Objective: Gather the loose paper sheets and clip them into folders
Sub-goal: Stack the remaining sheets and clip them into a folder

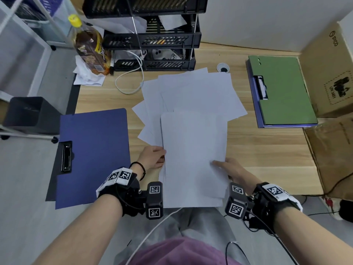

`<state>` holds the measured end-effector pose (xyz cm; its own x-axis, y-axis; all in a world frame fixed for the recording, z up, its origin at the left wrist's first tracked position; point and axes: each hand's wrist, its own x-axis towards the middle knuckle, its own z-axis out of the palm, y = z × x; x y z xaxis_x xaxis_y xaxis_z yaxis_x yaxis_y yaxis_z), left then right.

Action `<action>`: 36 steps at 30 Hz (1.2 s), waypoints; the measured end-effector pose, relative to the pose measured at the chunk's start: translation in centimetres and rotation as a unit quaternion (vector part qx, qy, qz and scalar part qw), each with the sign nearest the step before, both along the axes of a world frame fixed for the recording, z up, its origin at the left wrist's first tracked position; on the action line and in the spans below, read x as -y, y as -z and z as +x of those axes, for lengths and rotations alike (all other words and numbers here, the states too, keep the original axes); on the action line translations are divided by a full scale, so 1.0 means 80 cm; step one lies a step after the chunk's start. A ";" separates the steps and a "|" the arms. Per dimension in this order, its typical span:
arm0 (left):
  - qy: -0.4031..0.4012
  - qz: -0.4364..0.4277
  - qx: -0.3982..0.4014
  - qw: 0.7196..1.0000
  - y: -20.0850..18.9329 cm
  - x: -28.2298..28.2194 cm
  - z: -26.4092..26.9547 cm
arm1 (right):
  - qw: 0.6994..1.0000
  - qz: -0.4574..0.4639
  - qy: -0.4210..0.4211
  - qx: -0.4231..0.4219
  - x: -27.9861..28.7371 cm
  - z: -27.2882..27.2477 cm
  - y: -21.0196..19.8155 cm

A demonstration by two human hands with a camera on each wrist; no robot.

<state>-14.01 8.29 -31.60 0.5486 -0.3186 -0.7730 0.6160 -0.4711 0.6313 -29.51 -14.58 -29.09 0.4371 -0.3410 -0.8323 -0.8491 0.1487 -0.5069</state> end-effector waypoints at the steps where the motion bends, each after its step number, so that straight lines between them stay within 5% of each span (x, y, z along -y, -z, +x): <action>1: 0.023 -0.008 0.000 1.000 0.001 -0.001 -0.002 | 1.000 0.008 -0.002 -0.001 -0.006 0.000 0.000; 9: 0.100 -0.037 0.028 0.994 -0.005 -0.002 -0.008 | 0.998 0.003 -0.041 0.050 -0.012 -0.001 -0.010; 15: 0.174 -0.049 0.042 0.983 -0.016 0.004 0.008 | 0.996 0.022 0.023 0.079 0.008 0.004 -0.010; 19: 0.233 -0.036 0.037 0.971 -0.023 0.020 0.016 | 0.996 -0.051 0.042 0.065 0.023 0.007 -0.011; 25: 0.045 -0.028 0.097 0.994 -0.022 0.053 0.049 | 0.983 -0.169 0.072 0.006 0.083 0.017 -0.014; 31: 0.002 0.041 0.154 0.987 -0.006 0.078 0.099 | 0.980 -0.167 -0.106 -0.036 0.160 0.081 -0.037; 36: -0.023 0.091 0.183 0.979 -0.003 0.107 0.128 | 0.938 -0.182 -0.293 -0.023 0.197 0.176 -0.043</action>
